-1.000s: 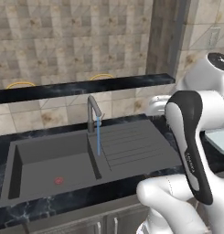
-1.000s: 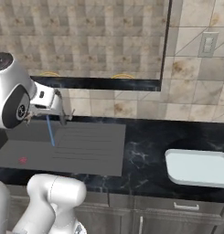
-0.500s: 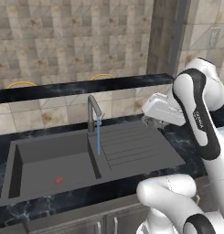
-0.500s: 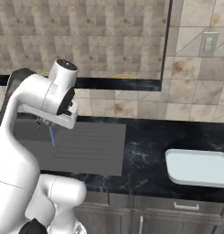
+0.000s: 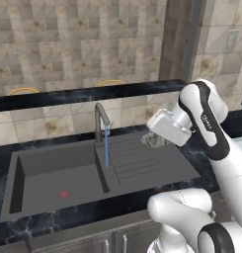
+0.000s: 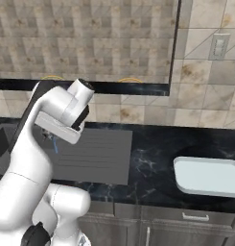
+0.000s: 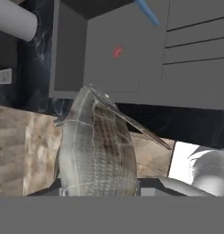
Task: Take the fish out of the fridge, briefly rinse it in the sink, and place it on the tray next to the sink.
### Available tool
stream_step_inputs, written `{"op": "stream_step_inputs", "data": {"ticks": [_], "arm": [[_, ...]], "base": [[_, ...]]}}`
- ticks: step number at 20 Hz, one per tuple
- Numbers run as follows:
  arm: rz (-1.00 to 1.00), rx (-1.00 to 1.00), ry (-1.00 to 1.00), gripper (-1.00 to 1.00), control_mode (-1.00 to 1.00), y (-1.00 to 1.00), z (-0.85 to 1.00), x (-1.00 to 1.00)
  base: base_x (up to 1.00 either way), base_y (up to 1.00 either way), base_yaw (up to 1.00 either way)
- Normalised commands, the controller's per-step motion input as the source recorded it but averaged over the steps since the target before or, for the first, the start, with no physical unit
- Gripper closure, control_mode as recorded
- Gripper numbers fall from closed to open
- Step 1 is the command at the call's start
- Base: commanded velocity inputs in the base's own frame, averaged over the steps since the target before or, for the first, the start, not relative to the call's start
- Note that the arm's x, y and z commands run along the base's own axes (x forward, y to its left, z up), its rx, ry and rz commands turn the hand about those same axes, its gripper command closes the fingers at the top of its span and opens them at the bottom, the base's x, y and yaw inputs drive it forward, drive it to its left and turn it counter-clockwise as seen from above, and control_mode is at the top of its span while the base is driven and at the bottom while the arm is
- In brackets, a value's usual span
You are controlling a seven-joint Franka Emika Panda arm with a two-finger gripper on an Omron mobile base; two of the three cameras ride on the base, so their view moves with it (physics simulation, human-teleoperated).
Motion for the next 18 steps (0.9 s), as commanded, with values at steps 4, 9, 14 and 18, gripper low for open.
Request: {"op": "stream_step_inputs", "data": {"ticks": [4,9,14,18], "arm": [[0.07,0.15,0.01,1.0,-1.0,0.37,-0.13,0.46],[0.05,0.09,0.09,1.0,-1.0,0.42,-0.05,0.69],[0.1,0.02,0.22,1.0,-1.0,0.39,-0.22,0.76],[0.04,-0.04,0.29,1.0,-1.0,0.08,-0.5,0.4]], "base": [[0.0,0.0,0.0],[0.0,0.0,0.0],[0.0,0.0,0.0],[0.0,0.0,0.0]]}}
